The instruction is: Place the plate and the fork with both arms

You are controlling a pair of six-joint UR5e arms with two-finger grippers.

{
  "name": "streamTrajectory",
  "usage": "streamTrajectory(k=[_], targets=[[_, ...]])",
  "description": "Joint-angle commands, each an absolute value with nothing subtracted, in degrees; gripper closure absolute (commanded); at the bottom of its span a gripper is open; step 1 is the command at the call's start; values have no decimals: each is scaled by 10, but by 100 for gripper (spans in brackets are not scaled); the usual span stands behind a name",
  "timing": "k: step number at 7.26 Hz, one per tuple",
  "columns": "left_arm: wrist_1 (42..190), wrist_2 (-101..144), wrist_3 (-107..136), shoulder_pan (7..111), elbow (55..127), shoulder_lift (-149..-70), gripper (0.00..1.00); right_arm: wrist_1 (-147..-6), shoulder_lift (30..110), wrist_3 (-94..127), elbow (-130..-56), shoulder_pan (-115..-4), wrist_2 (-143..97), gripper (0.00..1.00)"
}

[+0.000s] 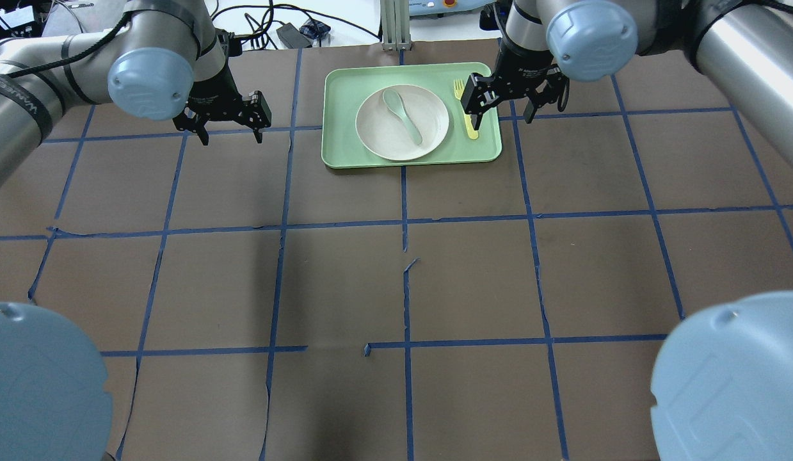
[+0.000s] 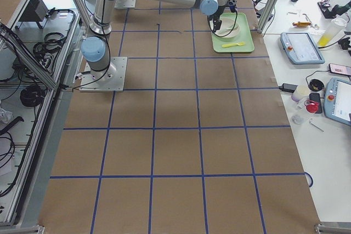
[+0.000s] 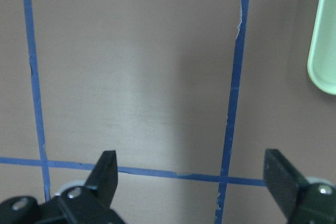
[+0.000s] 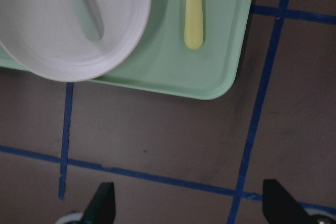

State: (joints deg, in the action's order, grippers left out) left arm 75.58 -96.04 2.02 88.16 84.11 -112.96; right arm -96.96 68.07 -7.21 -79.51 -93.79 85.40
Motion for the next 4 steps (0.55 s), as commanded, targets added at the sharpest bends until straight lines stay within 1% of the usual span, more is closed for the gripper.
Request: streamTrajectory(k=[1,2,4], targets=[[851,-1010,20,890,843,-1085,0,-873,742,-81,-799,-934,884,0],[873,-1009,16,889,844,-1063,0,-848,760,-71,-803,-933,910,0],[875,-981,-23,884,850,-1024,0,-847,768,-62,-806,-933,916,0]])
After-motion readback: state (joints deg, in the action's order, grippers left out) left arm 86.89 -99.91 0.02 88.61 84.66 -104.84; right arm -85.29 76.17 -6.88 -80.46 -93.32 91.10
